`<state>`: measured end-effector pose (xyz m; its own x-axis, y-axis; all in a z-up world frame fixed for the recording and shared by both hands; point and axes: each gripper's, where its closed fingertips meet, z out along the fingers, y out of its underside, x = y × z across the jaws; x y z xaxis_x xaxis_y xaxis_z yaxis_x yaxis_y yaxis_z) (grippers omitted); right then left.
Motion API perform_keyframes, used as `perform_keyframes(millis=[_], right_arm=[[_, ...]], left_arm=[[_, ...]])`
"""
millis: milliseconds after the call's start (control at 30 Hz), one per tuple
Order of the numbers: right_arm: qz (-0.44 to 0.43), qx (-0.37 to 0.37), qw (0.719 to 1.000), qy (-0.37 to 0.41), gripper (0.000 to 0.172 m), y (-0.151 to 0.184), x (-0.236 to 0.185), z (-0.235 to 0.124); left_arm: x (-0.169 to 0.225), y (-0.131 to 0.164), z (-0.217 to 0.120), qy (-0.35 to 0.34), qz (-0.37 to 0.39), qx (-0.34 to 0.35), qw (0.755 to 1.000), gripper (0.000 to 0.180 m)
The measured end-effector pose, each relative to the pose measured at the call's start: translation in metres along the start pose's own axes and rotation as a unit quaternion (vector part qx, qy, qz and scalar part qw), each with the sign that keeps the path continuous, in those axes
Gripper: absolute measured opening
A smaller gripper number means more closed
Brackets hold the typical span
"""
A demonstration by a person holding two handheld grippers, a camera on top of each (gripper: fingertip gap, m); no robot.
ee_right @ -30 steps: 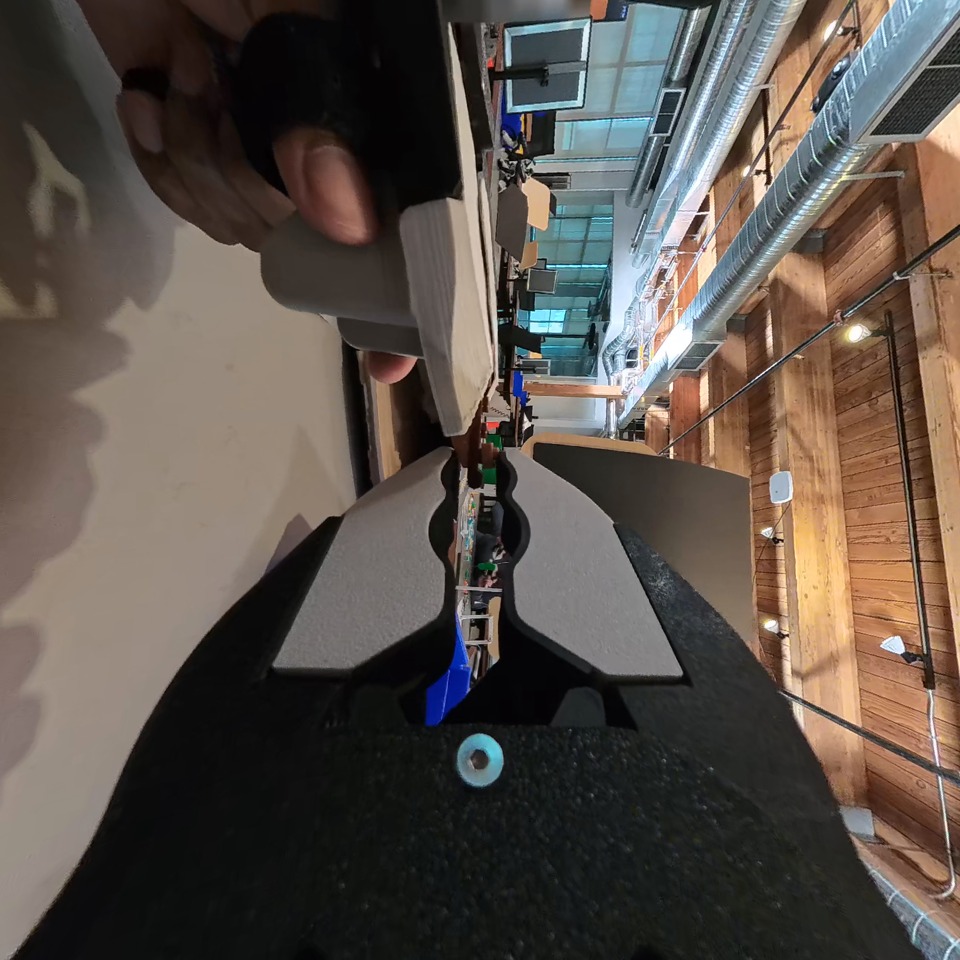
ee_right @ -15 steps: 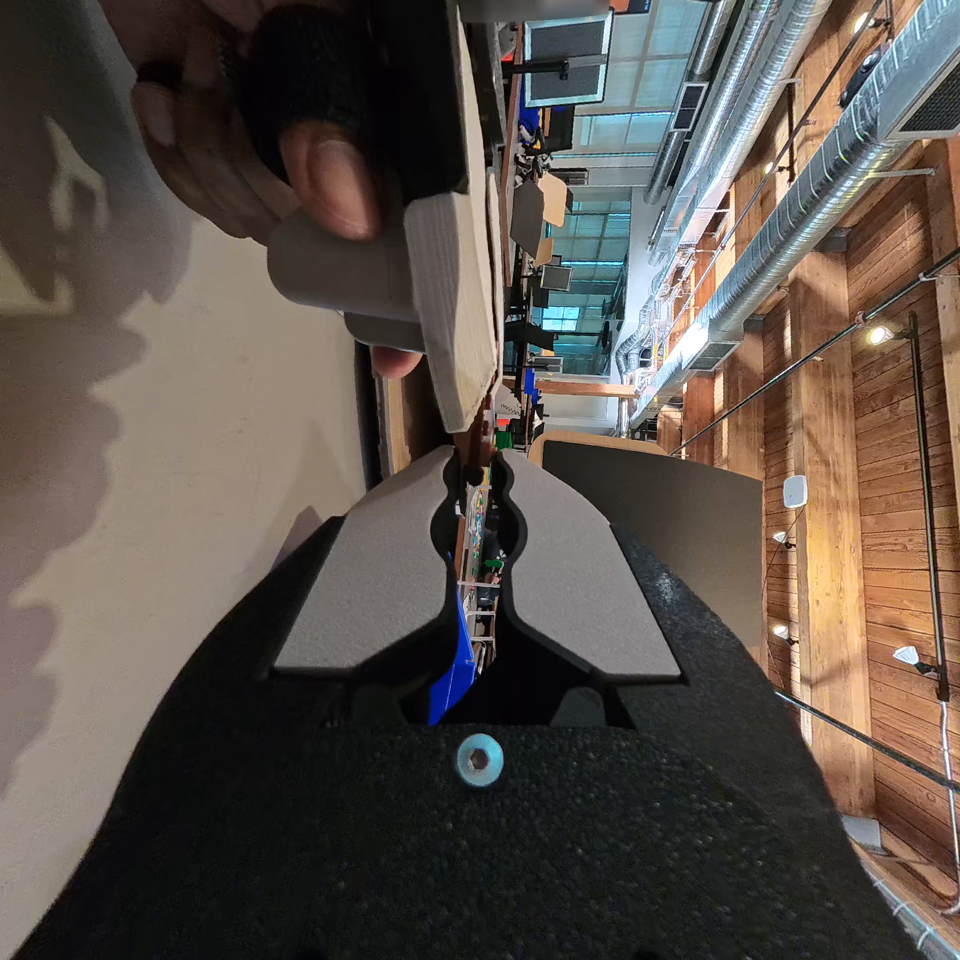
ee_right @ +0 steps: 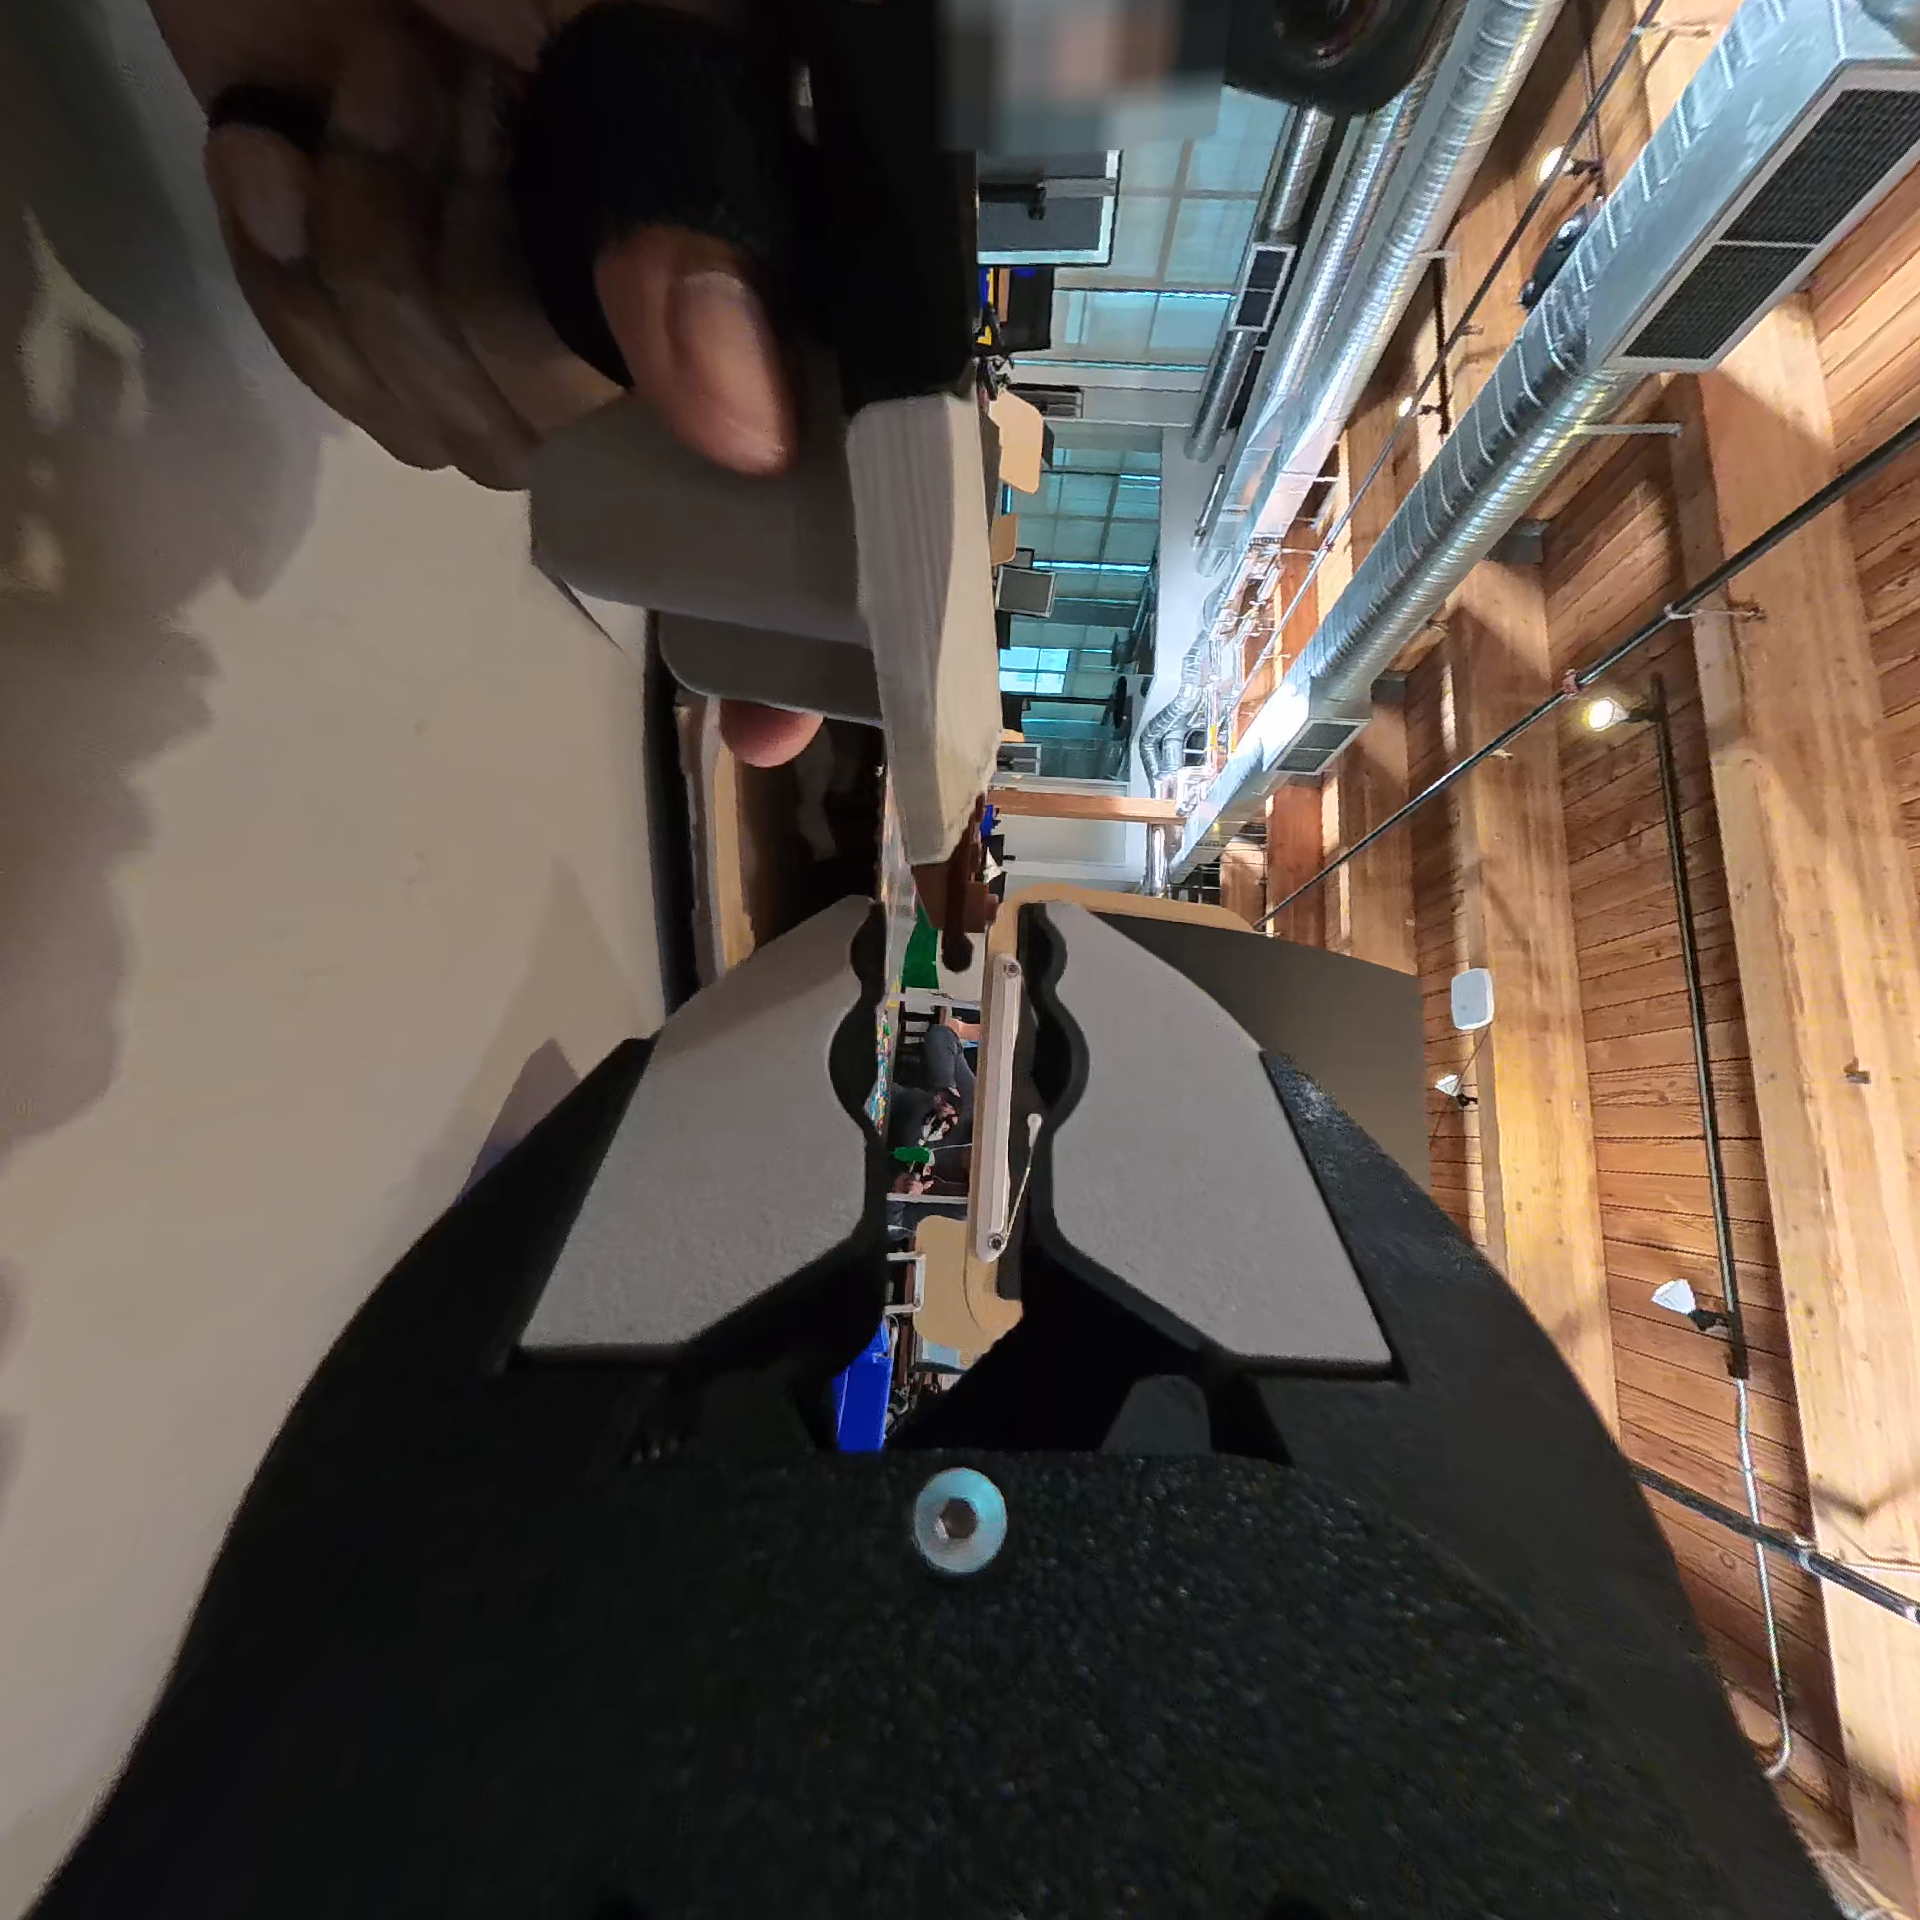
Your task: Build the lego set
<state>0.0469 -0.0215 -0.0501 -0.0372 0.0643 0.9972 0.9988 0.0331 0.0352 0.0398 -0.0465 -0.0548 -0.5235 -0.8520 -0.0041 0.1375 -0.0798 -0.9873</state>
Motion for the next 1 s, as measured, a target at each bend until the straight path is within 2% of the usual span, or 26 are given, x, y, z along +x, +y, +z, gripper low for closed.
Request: perform_keyframes(millis=[133,433,1000], right_arm=[[-0.007,0.001,1.000,-0.001,0.012,-0.001,-0.002,0.000],[-0.002,-0.007,0.999,-0.031,0.012,0.002,-0.008,0.000],[-0.016,-0.017,0.999,-0.022,0.012,0.006,-0.009,-0.001]], left_arm=[[0.001,0.002,0.001,0.003,0.001,-0.006,1.000,0.012],[0.001,0.007,0.003,0.005,-0.007,-0.020,1.000,0.012],[-0.002,0.012,0.003,0.001,-0.019,-0.037,0.999,0.012]])
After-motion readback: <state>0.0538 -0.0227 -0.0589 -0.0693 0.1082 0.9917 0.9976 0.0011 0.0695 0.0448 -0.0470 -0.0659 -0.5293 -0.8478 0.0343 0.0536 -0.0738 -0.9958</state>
